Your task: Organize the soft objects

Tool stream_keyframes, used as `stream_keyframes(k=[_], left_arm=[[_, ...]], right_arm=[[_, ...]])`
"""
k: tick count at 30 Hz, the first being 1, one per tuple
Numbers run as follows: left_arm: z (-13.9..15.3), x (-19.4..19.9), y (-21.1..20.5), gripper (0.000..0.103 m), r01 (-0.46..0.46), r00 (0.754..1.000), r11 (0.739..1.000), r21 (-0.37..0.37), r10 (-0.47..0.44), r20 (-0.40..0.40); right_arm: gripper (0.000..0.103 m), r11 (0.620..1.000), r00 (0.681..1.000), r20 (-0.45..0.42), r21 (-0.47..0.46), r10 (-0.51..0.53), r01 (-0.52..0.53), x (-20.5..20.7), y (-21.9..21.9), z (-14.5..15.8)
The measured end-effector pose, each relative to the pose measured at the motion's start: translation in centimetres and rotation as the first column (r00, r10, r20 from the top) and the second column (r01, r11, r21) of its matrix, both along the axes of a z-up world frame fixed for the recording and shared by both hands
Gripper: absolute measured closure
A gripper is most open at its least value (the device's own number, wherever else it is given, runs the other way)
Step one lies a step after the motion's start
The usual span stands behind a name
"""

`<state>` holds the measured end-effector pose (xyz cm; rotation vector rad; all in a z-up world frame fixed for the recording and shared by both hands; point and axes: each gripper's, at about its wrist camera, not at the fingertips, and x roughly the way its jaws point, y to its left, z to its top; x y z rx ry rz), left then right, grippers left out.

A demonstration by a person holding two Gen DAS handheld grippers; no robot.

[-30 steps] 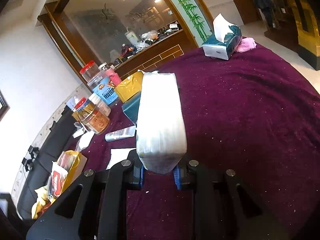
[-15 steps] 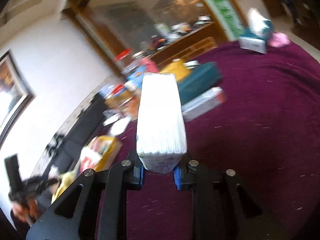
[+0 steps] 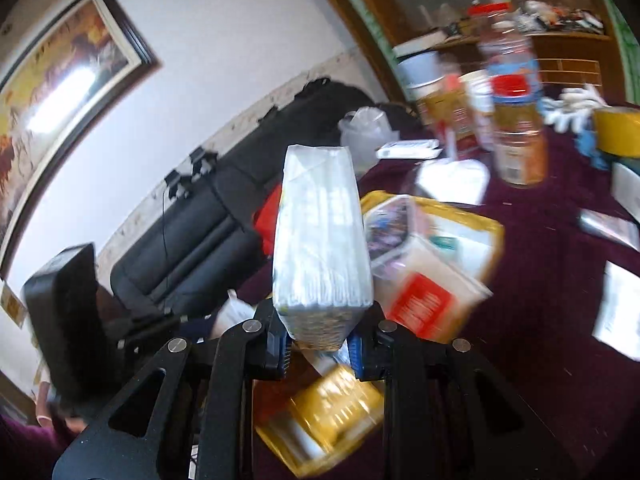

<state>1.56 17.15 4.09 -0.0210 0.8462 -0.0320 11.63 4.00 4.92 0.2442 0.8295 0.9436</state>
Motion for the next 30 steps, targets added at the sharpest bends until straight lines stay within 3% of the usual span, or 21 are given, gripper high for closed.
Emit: stream_keyframes(k=[2,4,5,6,9,13,15,19,22,25,28,30], left_arm=[[-0.2,0.2,0.5,0.054,0.01,1.0,1.0,-0.006,-0.01,-0.005],[-0.5,0.7,0.7,0.053,0.02,1.0,1.0,-0.016,-0.02,-0.012],[-0.7,1.0,0.8,0.051,0.033,0.999,0.999,-0.024,-0.034,-0.026],[-1.0,1.4,0.8,0.045,0.044,0.998,0.998,-0.034,-0.046,-0.047],[-1.6,1.8,1.5,0.034,0.056,0.995,0.996,-0.075,-0.062,-0.074],[-1.2,1.0,2.9,0.034,0.036,0.998,0.993,-0.111,-0.043,-0.056],[-0.1,0.2,3.7,0.032,0.032,0.999,0.989,-0.141,-0.034,-0.01],[2.0,-1.0,3.7,0.03,0.028,0.995,0.988,-0.15,-0.013,0.101],[2.7,-1.3,2.2,0.028,0.073,0.988,0.984,-0.162,-0.05,0.144],[2.5,-1.6,-1.0,0.026,0.154,0.979,0.971,-0.184,-0.125,0.159],[1.0,-1.3,-4.7,0.025,0.252,0.966,0.942,-0.223,-0.232,0.114],[-0.7,-0.9,-8.1,0.025,0.325,0.945,0.919,-0.224,-0.322,0.05]], right_arm=[[0.08,0.999,1.0,-0.03,-0.052,0.008,-0.009,1.1,2.8,-0.4],[0.073,0.995,0.999,-0.04,-0.098,0.002,-0.006,2.0,4.6,-0.9],[0.056,0.99,0.997,-0.07,-0.138,0.007,-0.017,2.6,5.5,-1.4],[0.048,0.981,0.993,-0.118,-0.193,0.011,-0.033,3.3,6.5,-2.0],[0.048,0.969,0.989,-0.149,-0.244,-0.004,-0.033,3.5,6.9,-2.9],[0.048,0.986,0.99,-0.14,-0.165,0.0,-0.023,2.3,3.8,-2.3],[0.048,0.989,0.995,-0.1,-0.149,-0.014,-0.001,1.3,0.8,-2.1],[0.049,0.978,0.983,-0.085,-0.145,-0.162,0.149,0.4,-8.4,-3.7],[0.049,0.944,0.944,-0.114,-0.16,-0.309,0.289,1.0,-14.7,-5.1],[0.049,0.875,0.875,-0.116,-0.191,-0.471,0.445,2.3,-21.2,-6.4],[0.049,0.762,0.781,-0.067,-0.288,-0.62,0.58,5.0,-25.8,-7.1],[0.049,0.723,0.75,-0.042,-0.308,-0.66,0.619,7.5,-27.7,-7.1]])
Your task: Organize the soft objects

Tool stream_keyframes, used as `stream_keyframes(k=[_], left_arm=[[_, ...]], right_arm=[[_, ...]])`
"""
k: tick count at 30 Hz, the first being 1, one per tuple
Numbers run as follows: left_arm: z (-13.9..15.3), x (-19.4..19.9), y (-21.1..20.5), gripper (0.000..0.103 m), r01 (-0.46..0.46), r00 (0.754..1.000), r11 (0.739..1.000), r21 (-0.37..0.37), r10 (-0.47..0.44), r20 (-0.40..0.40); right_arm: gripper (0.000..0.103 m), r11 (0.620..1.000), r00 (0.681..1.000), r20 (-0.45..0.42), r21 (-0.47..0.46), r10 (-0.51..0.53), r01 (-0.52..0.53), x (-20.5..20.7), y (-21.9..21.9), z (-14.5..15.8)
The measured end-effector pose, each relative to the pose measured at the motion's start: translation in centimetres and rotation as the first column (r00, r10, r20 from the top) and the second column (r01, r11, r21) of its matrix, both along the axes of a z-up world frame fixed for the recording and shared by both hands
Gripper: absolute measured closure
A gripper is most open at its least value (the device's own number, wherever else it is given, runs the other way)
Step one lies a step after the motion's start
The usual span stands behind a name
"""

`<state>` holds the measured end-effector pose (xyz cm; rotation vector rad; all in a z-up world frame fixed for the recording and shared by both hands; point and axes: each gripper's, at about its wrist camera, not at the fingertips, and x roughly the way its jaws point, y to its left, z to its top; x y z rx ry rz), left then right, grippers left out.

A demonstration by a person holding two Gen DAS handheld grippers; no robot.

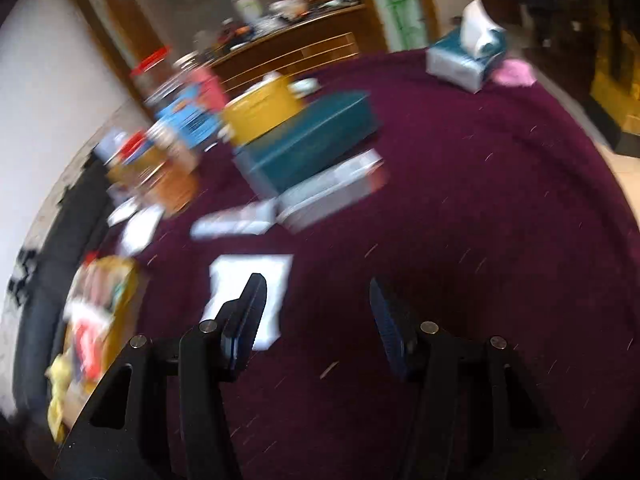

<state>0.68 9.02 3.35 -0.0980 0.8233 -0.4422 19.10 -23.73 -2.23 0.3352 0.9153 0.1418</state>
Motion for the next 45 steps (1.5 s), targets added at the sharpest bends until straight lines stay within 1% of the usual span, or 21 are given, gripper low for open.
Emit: stream_keyframes(k=[4,7,10,14,16,18,20,22,23,26,28,30,32,34,37,38,39,41,42,44,45], left_arm=[[-2.6,-0.2,-4.5,0.025,0.125,0.99,0.99,0.061,-0.121,-0.072],[-3.5,-0.4,-6.2,0.025,0.173,0.982,0.98,0.097,-0.164,-0.092],[-3.7,-0.2,-6.6,0.025,0.172,0.981,0.978,0.115,-0.16,-0.109],[-4.1,0.4,-5.8,0.025,0.142,0.983,0.984,0.112,-0.127,-0.131],[-4.3,0.6,-5.6,0.025,0.132,0.983,0.986,0.103,-0.116,-0.141],[-4.4,0.5,-5.4,0.025,0.126,0.983,0.987,0.098,-0.111,-0.149],[-4.4,0.2,-5.3,0.025,0.128,0.982,0.988,0.09,-0.114,-0.15],[-4.3,-0.2,-5.2,0.025,0.129,0.982,0.989,0.075,-0.116,-0.15],[-4.2,-0.3,-5.2,0.025,0.131,0.981,0.989,0.068,-0.12,-0.15],[-4.2,-0.6,-5.3,0.025,0.137,0.98,0.989,0.059,-0.127,-0.154],[-4.2,-0.8,-5.3,0.025,0.142,0.979,0.989,0.052,-0.132,-0.152],[-4.2,-1.0,-5.4,0.025,0.144,0.978,0.988,0.05,-0.134,-0.159],[-4.1,-1.1,-5.5,0.025,0.131,0.978,0.99,0.046,-0.122,-0.171],[-3.9,-1.4,-5.5,0.025,0.128,0.978,0.991,0.04,-0.119,-0.173],[-3.7,-1.8,-5.3,0.025,0.107,0.979,0.993,0.058,-0.095,-0.179],[-3.7,-1.8,-5.1,0.025,0.098,0.98,0.993,0.065,-0.084,-0.182],[-3.7,-1.9,-4.9,0.025,0.09,0.98,0.993,0.071,-0.075,-0.185],[-3.8,-1.9,-4.5,0.025,0.076,0.98,0.994,0.079,-0.059,-0.19],[-3.9,-1.8,-4.4,0.025,0.069,0.98,0.994,0.083,-0.052,-0.193],[-4.1,-1.6,-4.2,0.025,0.052,0.979,0.995,0.088,-0.034,-0.201],[-4.1,-1.5,-4.1,0.025,0.046,0.978,0.995,0.086,-0.027,-0.206]], right_arm=[[0.05,0.991,0.995,0.029,-0.096,-0.095,0.098,5.9,-1.8,0.4],[0.05,0.963,0.986,0.015,-0.209,-0.168,0.168,10.9,-2.3,-0.5],[0.05,0.95,0.984,-0.029,-0.267,-0.174,0.16,14.4,-2.1,-2.5],[0.047,0.96,0.991,-0.085,-0.268,-0.104,0.078,16.0,-0.3,-4.8],[0.043,0.937,0.998,-0.064,-0.349,-0.021,-0.003,15.1,1.5,-4.9],[0.034,0.934,0.992,-0.099,-0.342,0.075,-0.104,13.3,2.8,-4.7],[0.033,0.918,0.974,-0.154,-0.339,0.163,-0.207,10.5,4.1,-4.4],[0.028,0.912,0.955,-0.186,-0.3,0.231,-0.279,6.6,5.0,-4.1],[0.025,0.897,0.945,-0.198,-0.312,0.26,-0.312,4.6,5.6,-3.9],[0.024,0.861,0.913,-0.203,-0.309,0.355,-0.403,-1.9,7.1,-3.5],[0.024,0.843,0.889,-0.228,-0.292,0.397,-0.452,-4.0,7.8,-3.2],[0.024,0.875,0.911,-0.161,-0.257,0.381,-0.411,-4.1,8.0,-1.5],[0.024,0.92,0.942,-0.082,-0.202,0.326,-0.336,-2.2,8.5,0.2],[0.024,0.929,0.945,-0.099,-0.181,0.31,-0.324,0.6,10.1,0.1],[0.024,0.924,0.948,-0.162,-0.228,0.274,-0.306,3.9,13.4,-2.1],[0.02,0.924,0.943,-0.19,-0.22,0.274,-0.313,4.4,14.2,-3.0],[0.019,0.909,0.948,-0.158,-0.278,0.276,-0.311,4.0,15.3,-3.2],[0.023,0.848,0.929,-0.137,-0.38,0.344,-0.37,2.4,17.0,-3.5],[0.022,0.849,0.931,-0.127,-0.382,0.344,-0.365,1.6,16.7,-3.3],[0.022,0.858,0.913,-0.196,-0.317,0.358,-0.405,0.1,14.9,-3.1],[0.023,0.844,0.902,-0.221,-0.323,0.372,-0.427,-0.8,14.2,-3.0]])
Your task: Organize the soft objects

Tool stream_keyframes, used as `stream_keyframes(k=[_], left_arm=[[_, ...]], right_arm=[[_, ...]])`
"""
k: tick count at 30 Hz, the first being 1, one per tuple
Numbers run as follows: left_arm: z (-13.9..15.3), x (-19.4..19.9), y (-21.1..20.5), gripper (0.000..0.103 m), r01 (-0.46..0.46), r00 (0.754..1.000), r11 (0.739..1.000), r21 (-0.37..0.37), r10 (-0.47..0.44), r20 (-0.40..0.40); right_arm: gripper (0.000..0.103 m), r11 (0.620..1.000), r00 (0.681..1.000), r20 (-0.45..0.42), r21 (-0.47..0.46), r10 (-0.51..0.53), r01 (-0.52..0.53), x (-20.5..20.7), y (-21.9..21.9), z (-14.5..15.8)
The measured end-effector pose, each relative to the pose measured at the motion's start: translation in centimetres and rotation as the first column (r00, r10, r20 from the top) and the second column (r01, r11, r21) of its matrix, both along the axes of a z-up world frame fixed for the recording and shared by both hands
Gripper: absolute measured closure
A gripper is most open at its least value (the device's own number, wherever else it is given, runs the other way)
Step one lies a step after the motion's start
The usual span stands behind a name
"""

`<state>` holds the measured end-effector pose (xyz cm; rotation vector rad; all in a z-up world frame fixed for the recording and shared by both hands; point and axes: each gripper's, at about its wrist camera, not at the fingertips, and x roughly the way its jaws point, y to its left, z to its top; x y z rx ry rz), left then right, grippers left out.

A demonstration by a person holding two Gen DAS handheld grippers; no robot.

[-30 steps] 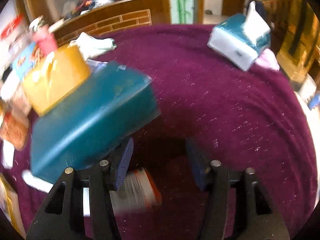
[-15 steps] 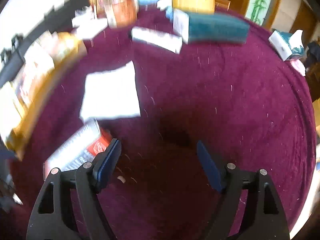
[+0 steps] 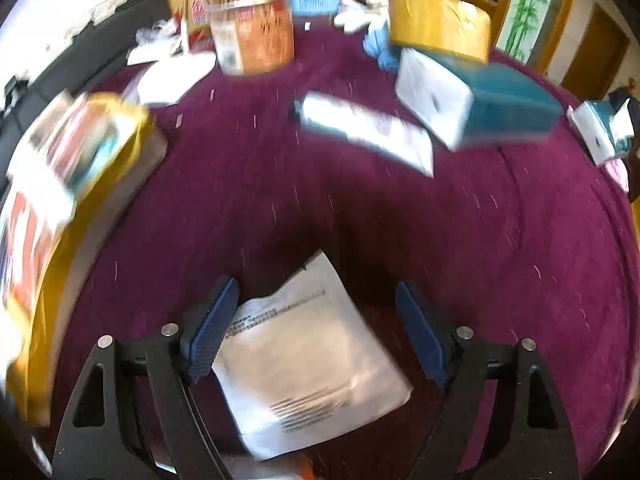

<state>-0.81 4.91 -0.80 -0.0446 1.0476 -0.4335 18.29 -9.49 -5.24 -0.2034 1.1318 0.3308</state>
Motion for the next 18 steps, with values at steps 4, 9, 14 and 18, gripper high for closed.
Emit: stream_keyframes(k=[4,9,14,18], left_arm=[[0.0,0.7,-0.8,0.025,-0.015,1.0,1.0,0.022,0.015,0.008],[0.2,2.8,-4.2,0.025,0.035,0.996,0.988,0.153,-0.048,0.081],[0.3,5.2,-6.6,0.025,0.047,0.993,0.98,0.196,-0.068,0.101],[0.7,6.9,-7.5,0.023,0.055,0.991,0.968,0.245,-0.083,0.102]], right_arm=[[0.024,1.0,0.999,-0.04,-0.015,0.024,-0.025,-3.6,-4.0,0.8],[0.024,0.999,1.0,-0.031,0.035,0.004,-0.002,-8.1,-9.8,1.5],[0.024,0.954,0.997,0.057,0.299,-0.055,0.035,-10.3,-15.6,2.1],[0.024,0.95,0.997,0.047,0.311,-0.058,0.041,-10.5,-17.2,1.6]])
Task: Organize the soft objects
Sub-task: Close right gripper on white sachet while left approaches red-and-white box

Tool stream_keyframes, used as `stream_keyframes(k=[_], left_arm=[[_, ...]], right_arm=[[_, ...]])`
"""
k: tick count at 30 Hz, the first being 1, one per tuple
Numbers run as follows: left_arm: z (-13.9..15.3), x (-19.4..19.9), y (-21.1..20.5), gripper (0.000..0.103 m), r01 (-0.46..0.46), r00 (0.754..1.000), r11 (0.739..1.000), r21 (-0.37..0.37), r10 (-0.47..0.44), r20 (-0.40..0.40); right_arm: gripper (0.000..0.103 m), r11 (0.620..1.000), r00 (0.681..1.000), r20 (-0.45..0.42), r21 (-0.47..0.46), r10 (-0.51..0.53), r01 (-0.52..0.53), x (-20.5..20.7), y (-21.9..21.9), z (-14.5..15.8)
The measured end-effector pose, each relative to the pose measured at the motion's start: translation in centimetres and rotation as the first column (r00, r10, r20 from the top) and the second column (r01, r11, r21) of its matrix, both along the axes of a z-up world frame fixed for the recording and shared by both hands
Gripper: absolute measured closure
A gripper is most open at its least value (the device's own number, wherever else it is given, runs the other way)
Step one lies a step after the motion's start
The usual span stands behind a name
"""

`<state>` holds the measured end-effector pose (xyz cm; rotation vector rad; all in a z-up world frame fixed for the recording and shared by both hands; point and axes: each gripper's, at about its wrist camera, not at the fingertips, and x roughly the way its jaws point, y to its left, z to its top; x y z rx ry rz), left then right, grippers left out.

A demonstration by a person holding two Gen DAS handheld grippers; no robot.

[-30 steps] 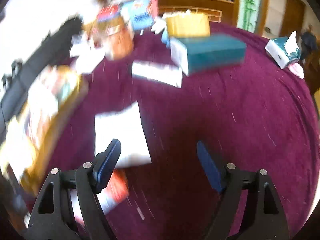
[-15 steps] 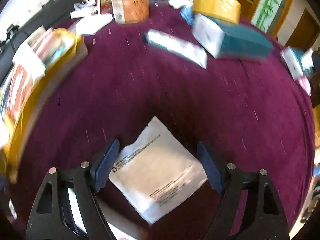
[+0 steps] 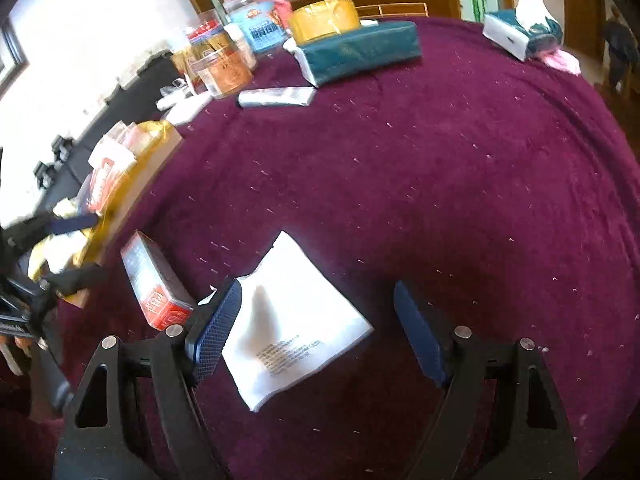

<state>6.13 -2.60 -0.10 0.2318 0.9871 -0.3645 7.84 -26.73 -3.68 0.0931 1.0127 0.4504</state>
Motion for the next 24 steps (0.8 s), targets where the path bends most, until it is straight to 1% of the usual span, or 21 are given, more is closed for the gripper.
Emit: stream_keyframes(k=[2,5,7,8,9,10,13,16,17,19,20,21,23,24], left_arm=[[-0.2,0.1,-0.7,0.023,0.039,0.999,0.998,0.049,-0.04,0.012],[-0.5,-0.3,-1.1,0.023,0.081,0.997,0.994,0.075,-0.082,0.013],[-0.7,-0.8,-1.2,0.023,0.093,0.995,0.991,0.094,-0.095,0.022],[-0.8,-1.0,-1.0,0.023,0.098,0.995,0.99,0.101,-0.101,0.026],[-0.9,-1.1,-0.9,0.023,0.097,0.995,0.99,0.106,-0.1,0.025],[-0.9,-1.1,-0.6,0.023,0.091,0.995,0.99,0.108,-0.094,0.021],[-0.6,-1.2,0.2,0.023,0.079,0.997,0.993,0.093,-0.081,0.019],[-0.2,-1.0,1.1,0.023,0.049,0.999,0.997,0.066,-0.05,0.013],[-0.2,-1.0,1.3,0.023,0.045,0.999,0.997,0.056,-0.046,0.01],[-0.1,-1.1,1.6,0.023,0.041,0.999,0.998,0.046,-0.041,0.009],[-0.1,-1.1,1.6,0.023,0.04,0.999,0.998,0.043,-0.041,0.009],[-0.1,-1.2,1.7,0.023,0.041,0.999,0.998,0.041,-0.041,0.008],[0.0,-1.3,1.8,0.023,0.044,0.999,0.998,0.035,-0.044,0.002],[0.0,-1.4,1.9,0.023,0.045,0.999,0.999,0.03,-0.045,0.001]], right_arm=[[0.02,0.999,0.999,0.004,-0.031,0.038,-0.038,0.0,1.0,-0.3],[0.018,0.99,0.996,0.032,-0.109,0.089,-0.085,0.0,1.9,-0.5],[0.012,0.98,0.99,0.046,-0.16,0.13,-0.121,-0.3,2.7,-0.7],[0.005,0.974,0.987,0.047,-0.18,0.151,-0.14,0.2,3.2,-1.1],[0.0,0.961,0.982,0.05,-0.221,0.183,-0.168,0.0,4.1,-1.4],[0.0,0.947,0.977,0.055,-0.264,0.206,-0.185,0.0,4.9,-1.7],[0.0,0.941,0.969,0.056,-0.258,0.241,-0.219,0.3,5.4,-1.7],[0.0,0.935,0.969,0.025,-0.269,0.246,-0.23,1.0,5.5,-1.7],[0.001,0.936,0.971,0.023,-0.272,0.24,-0.225,1.2,5.8,-1.8],[0.006,0.936,0.972,0.017,-0.277,0.233,-0.219,1.2,5.8,-1.7],[0.014,0.934,0.973,0.007,-0.281,0.231,-0.22,1.3,5.7,-1.5],[0.025,0.934,0.975,-0.002,-0.285,0.224,-0.215,1.2,5.6,-1.3],[0.04,0.935,0.979,-0.025,-0.293,0.2,-0.199,1.1,5.2,-0.9],[0.042,0.934,0.981,-0.037,-0.301,0.192,-0.195,1.0,5.0,-0.8]])
